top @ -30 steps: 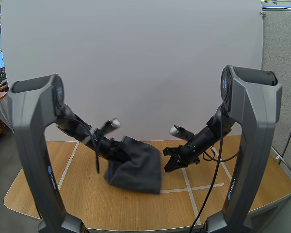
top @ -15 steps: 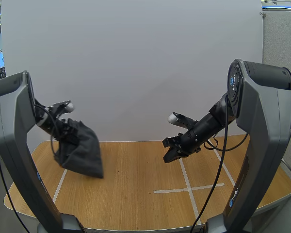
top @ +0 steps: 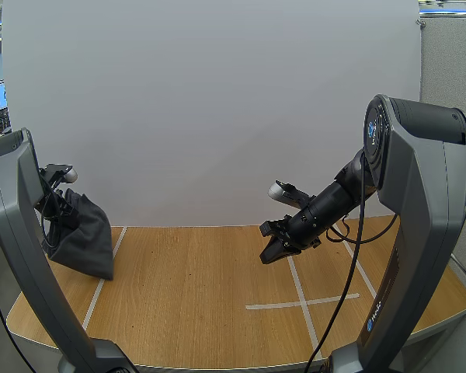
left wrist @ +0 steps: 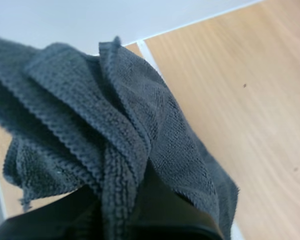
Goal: Fold the towel
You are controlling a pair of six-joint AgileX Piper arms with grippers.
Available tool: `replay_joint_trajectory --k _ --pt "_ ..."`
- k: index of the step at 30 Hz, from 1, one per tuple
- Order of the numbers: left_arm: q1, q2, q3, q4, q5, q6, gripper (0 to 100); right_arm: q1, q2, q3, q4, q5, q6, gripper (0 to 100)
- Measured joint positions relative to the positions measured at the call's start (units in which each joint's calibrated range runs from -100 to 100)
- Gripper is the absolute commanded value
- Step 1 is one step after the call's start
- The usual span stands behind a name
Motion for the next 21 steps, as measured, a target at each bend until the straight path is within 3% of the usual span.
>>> replay_joint_trajectory --k 9,21 --pt "0.0 8.77 -14.76 2.76 -0.12 0.22 0 0.0 -1.02 0.0 -1.63 0.3 1.83 0" --pt "-0.08 13.57 -16.89 3.0 -0.12 3.59 0 0.0 -12.85 0.0 -3.36 0.12 4.92 0"
